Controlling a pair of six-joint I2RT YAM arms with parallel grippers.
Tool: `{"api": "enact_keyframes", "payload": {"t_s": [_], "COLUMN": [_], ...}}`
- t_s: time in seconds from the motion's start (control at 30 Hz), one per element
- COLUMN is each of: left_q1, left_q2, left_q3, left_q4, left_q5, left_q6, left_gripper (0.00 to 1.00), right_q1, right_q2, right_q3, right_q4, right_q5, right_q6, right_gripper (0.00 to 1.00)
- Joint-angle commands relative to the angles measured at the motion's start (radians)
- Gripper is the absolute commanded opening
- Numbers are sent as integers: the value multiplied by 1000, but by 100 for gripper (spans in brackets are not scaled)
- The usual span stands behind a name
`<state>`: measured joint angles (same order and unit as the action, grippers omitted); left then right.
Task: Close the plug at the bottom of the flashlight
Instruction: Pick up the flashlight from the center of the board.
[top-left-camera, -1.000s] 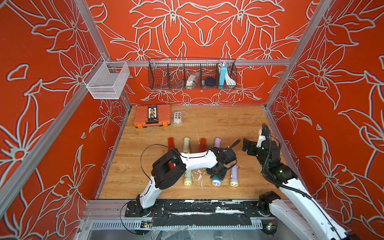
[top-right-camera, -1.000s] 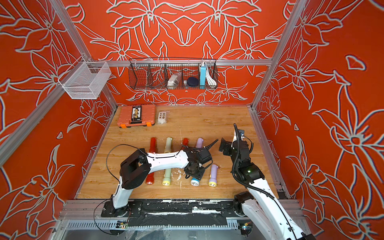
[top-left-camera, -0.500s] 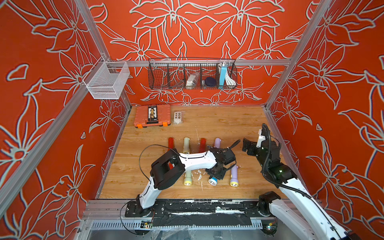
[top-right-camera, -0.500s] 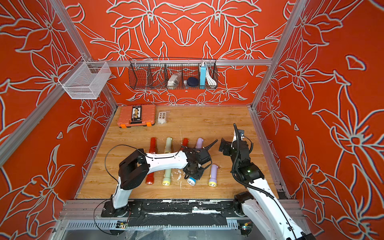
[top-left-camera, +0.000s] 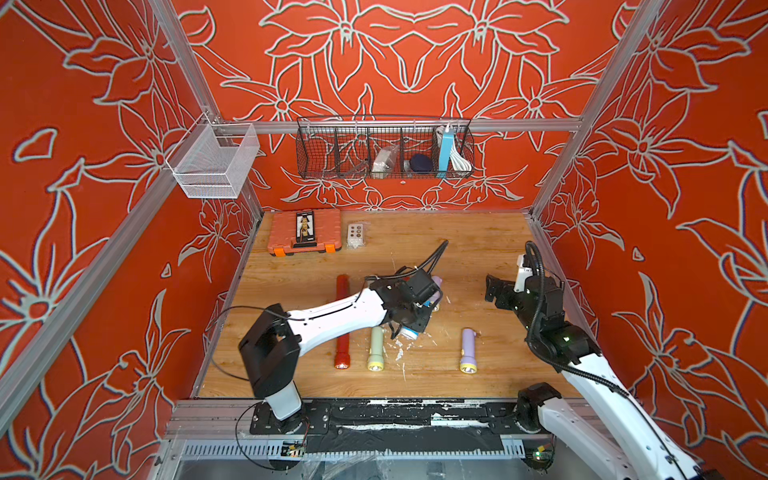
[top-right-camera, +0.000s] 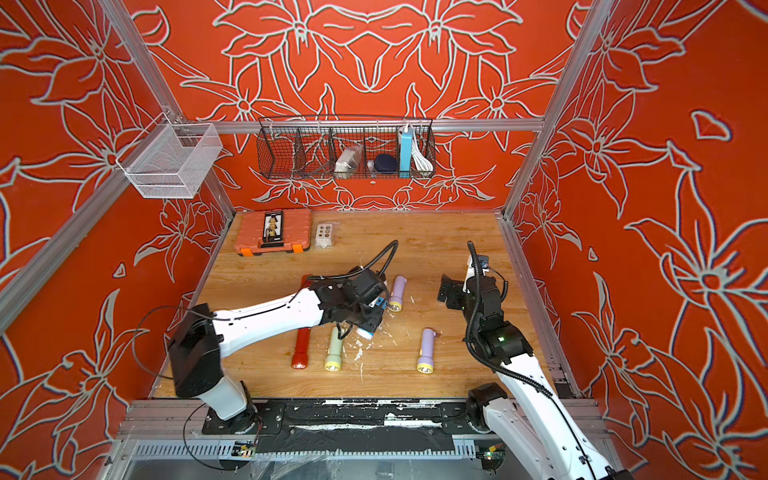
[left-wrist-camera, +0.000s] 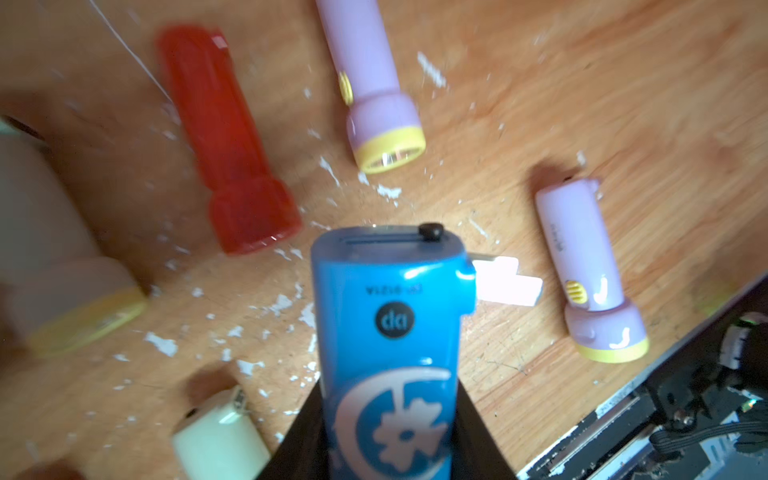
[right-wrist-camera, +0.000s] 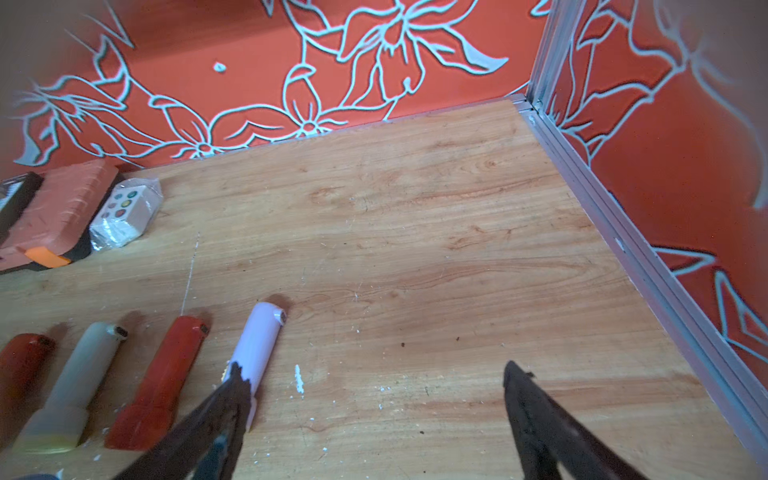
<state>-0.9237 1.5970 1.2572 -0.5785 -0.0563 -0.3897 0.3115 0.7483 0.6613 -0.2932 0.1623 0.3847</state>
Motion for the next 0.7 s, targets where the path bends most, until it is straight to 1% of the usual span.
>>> {"api": "enact_keyframes", "payload": {"t_s": [0.0, 0.07, 0.17, 0.23, 0.37, 0.47, 0.5, 0.63, 0.67], "left_q1": [6, 8, 21, 55, 170, 237, 257, 308, 319], "left_q2": [-113, -180, -271, -323, -411, -452, -467, -533, -557], "left_q3": [-63, -105, -164, -200, -257, -272, -283, -368, -402], "left_q4": [161, 224, 311, 365, 444, 434, 438, 528, 568], "left_q5": [-50, -71, -101, -68, 102, 184, 231, 354, 401], "left_q6": [128, 182, 222, 239, 234, 261, 279, 335, 360], "left_gripper": [0, 0, 0, 0, 0, 0, 0, 0, 0], "right_q1": [-6, -6, -6, -6, -6, -5, -5, -2, 1], "right_q2": [34, 64, 133, 186, 266, 316, 334, 388, 399], "right_q3": [61, 88, 141, 185, 268, 318, 333, 361, 366], "right_q4": [-26, -15, 10, 26, 96, 146, 166, 287, 315], "right_q5": [-126, -202, -310, -401, -589, -709, -761, -948, -990], "right_q6": [16, 1, -17, -24, -4, 8, 11, 59, 72], "right_gripper": [97, 96, 96, 96, 95, 94, 94, 93, 93]}}
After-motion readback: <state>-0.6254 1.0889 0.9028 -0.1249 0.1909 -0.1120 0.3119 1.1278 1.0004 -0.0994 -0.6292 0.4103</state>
